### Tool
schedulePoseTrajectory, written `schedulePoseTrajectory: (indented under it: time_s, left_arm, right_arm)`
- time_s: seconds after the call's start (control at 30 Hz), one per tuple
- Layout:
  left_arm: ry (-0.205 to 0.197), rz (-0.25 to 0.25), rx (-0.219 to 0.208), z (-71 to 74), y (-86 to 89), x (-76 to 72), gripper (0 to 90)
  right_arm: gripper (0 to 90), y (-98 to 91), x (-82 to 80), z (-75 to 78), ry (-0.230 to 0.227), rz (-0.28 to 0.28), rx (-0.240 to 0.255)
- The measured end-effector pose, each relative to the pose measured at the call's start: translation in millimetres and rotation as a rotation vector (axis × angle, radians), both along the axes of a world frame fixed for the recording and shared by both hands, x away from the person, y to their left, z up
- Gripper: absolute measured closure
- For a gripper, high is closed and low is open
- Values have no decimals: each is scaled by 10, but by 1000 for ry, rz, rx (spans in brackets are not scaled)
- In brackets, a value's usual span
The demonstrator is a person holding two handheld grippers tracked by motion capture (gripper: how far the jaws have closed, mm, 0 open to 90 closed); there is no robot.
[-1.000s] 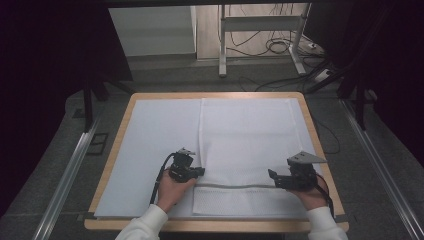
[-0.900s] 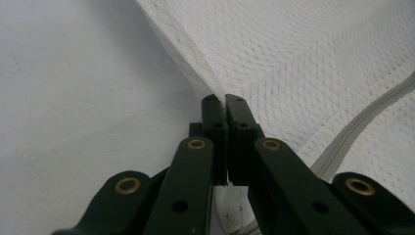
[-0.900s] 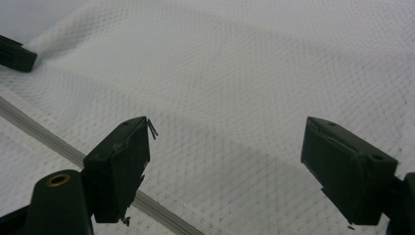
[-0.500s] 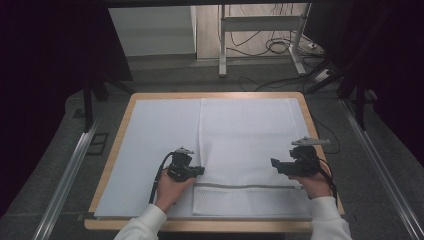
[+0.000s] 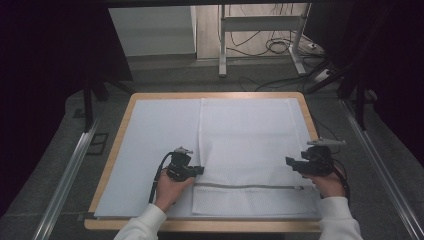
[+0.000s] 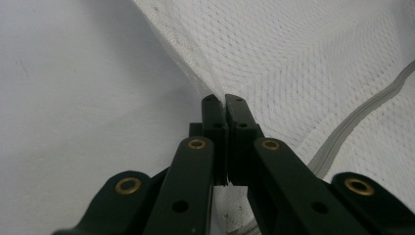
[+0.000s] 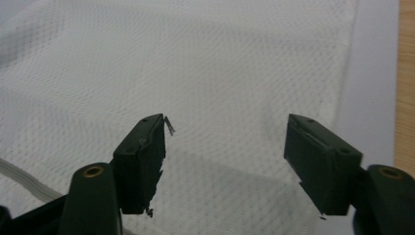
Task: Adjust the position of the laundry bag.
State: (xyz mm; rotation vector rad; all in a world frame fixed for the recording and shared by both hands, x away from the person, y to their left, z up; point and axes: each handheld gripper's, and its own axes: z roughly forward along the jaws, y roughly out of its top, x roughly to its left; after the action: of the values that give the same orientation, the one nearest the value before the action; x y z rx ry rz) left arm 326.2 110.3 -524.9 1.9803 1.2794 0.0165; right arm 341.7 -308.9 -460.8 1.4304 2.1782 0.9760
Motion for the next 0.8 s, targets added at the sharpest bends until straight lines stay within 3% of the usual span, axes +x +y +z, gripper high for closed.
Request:
schedulePoseTrajectory:
  time_s: [0.13,0.4,0.8]
  left_arm:
    - [-3,-1,-2,-2,-3,-1,891]
    - [-4,2,-13,1,2,0,891]
    - [-6,-3,-16,3,5,-4,891]
  right_arm:
    - [392,-82,19,-3,13,5,8]
    - [399,-230,89,-150,83,-53,-22]
    - [445,-340,135,-252,133,-77,-26]
